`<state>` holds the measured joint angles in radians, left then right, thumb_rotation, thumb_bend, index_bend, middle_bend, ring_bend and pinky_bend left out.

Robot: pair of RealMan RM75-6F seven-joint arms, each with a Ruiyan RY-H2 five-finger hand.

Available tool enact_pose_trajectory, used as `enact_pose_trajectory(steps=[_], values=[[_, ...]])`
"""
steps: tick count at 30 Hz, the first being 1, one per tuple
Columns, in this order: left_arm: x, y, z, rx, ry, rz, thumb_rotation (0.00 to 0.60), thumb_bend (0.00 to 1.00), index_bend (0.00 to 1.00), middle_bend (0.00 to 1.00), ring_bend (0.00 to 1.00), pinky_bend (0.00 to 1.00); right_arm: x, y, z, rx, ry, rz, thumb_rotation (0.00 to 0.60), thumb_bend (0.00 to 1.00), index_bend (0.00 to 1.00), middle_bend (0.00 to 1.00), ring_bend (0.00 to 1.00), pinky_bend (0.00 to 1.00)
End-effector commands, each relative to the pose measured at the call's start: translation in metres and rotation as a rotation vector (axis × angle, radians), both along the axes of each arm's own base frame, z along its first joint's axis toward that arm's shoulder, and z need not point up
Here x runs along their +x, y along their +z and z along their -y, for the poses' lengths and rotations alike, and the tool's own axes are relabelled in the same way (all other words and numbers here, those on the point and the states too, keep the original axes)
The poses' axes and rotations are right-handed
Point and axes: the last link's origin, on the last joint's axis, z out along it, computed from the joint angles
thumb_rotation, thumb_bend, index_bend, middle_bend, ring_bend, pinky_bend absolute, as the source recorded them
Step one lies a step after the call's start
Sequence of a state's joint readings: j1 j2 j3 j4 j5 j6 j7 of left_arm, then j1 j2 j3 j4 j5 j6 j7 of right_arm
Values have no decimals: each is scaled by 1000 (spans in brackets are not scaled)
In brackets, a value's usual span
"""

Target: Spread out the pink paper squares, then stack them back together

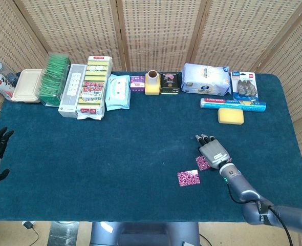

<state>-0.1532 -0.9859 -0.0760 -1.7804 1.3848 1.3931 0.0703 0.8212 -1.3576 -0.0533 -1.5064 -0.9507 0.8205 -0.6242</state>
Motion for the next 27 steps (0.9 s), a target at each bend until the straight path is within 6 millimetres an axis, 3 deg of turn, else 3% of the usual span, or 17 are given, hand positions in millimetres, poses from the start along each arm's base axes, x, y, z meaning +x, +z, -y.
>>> enact_pose_trajectory(steps=[1,8,15,27], values=[[0,0,0,-1,0,0,600,86,0,0,0,78,0,0,-1,1,1,-1,600,190,348,35,46,157],[0,1,0,3,1,2,600,86,0,0,0,78,0,3,-3,-4,7,0,600,189,331,33,45,157],[0,1,0,0,-1,3,600,85,0,0,0,78,16,11,-17,8,24,40,600,190,330,26,40,153],[1,1,2,0,-8,5,600,85,0,0,0,78,39,-9,-46,119,45,80,600,188,294,10,32,132]])
